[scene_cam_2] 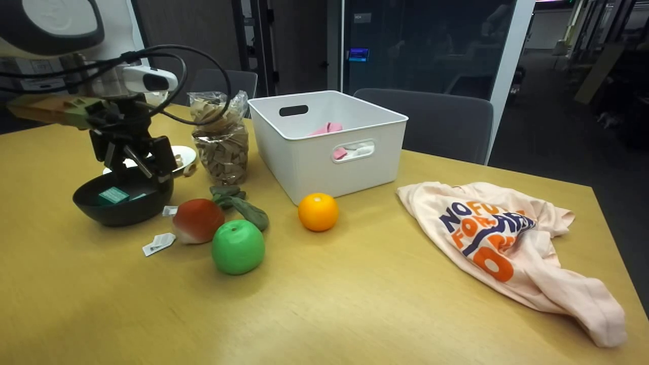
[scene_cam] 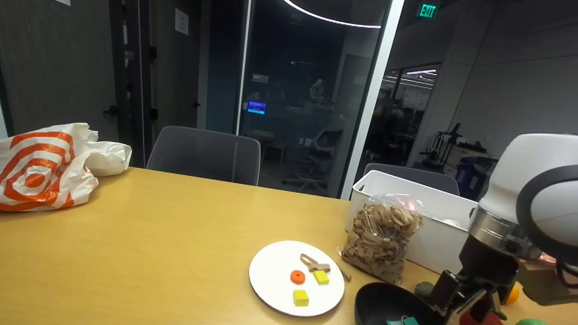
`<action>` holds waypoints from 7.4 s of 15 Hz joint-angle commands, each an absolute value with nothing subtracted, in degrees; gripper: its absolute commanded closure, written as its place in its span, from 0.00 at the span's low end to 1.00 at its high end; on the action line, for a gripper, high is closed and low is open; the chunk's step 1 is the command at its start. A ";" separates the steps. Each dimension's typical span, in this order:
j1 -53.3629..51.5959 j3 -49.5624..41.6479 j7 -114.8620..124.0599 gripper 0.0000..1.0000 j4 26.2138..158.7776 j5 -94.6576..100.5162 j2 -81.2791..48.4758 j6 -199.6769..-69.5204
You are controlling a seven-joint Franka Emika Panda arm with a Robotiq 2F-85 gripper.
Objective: Put the blocks on the plate, then put the toy fruits and vegetable in the bowl
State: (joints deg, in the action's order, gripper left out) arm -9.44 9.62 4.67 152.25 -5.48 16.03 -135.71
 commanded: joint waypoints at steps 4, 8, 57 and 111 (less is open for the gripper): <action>-8.92 9.65 6.25 0.00 152.97 -4.53 12.02 -141.52; -8.48 9.14 6.06 0.00 153.31 -4.53 9.92 -143.91; -13.06 18.07 17.63 0.93 122.48 7.61 4.01 -111.80; -26.66 22.73 69.28 0.93 124.34 91.23 -7.78 -112.96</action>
State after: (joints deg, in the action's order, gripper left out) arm -26.53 21.85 65.68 121.22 86.99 -10.57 -113.90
